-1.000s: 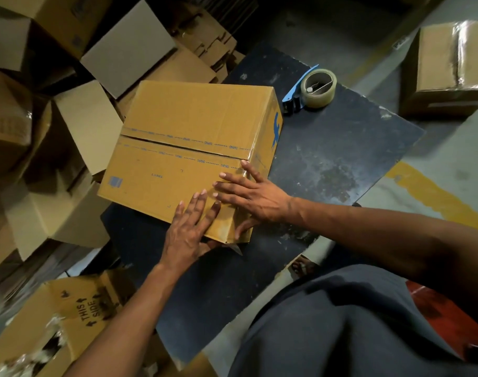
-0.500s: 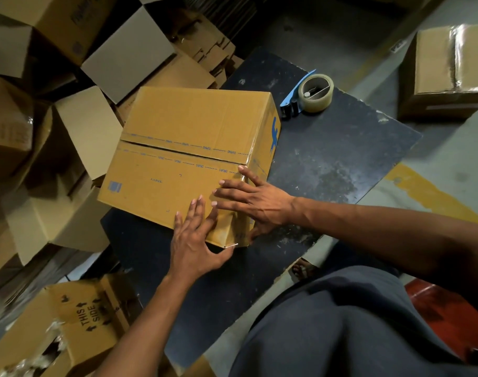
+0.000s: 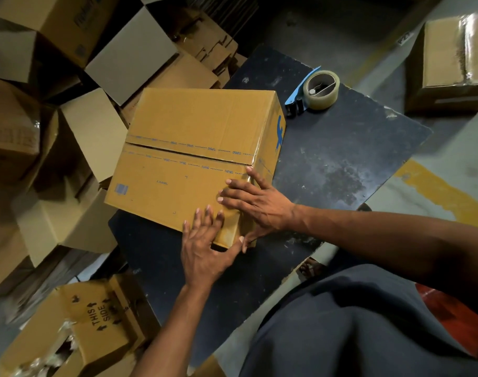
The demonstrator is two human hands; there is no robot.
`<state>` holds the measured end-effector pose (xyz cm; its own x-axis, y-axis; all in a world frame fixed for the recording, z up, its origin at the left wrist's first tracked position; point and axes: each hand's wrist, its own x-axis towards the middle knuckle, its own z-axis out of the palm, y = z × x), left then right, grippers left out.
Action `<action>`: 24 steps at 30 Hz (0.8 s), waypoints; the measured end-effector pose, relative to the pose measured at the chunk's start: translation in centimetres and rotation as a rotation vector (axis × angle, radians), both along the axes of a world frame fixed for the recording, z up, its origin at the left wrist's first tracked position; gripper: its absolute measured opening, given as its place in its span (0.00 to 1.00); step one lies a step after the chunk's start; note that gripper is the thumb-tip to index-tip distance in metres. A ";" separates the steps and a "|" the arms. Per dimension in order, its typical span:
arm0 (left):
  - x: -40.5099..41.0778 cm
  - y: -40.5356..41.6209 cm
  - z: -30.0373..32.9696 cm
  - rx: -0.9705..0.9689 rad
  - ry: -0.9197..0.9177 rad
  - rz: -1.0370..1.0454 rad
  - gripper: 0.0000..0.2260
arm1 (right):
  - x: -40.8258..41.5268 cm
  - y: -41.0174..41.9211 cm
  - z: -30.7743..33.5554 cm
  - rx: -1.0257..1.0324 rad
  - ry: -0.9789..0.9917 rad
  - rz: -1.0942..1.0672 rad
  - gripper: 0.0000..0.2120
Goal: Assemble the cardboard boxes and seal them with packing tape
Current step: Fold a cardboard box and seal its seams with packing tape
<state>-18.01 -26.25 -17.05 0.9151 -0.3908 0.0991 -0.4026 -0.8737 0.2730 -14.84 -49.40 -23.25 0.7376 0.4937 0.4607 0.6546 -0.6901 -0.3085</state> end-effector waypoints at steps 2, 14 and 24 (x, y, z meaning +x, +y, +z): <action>-0.1 0.2 0.0 0.010 -0.063 -0.028 0.33 | -0.1 0.6 -0.3 -0.005 -0.005 -0.034 0.57; 2.4 4.1 -0.2 0.189 -0.281 -0.364 0.39 | -0.5 0.7 0.2 -0.039 0.013 -0.077 0.50; 2.3 4.2 -0.6 0.225 -0.322 -0.387 0.38 | -0.6 0.0 0.5 -0.018 -0.031 -0.042 0.42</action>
<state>-15.67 -22.03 -17.60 0.6377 -0.7365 0.2257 -0.7385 -0.6679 -0.0930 -15.39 -49.43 -22.78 0.7432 0.4711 0.4752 0.6341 -0.7224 -0.2756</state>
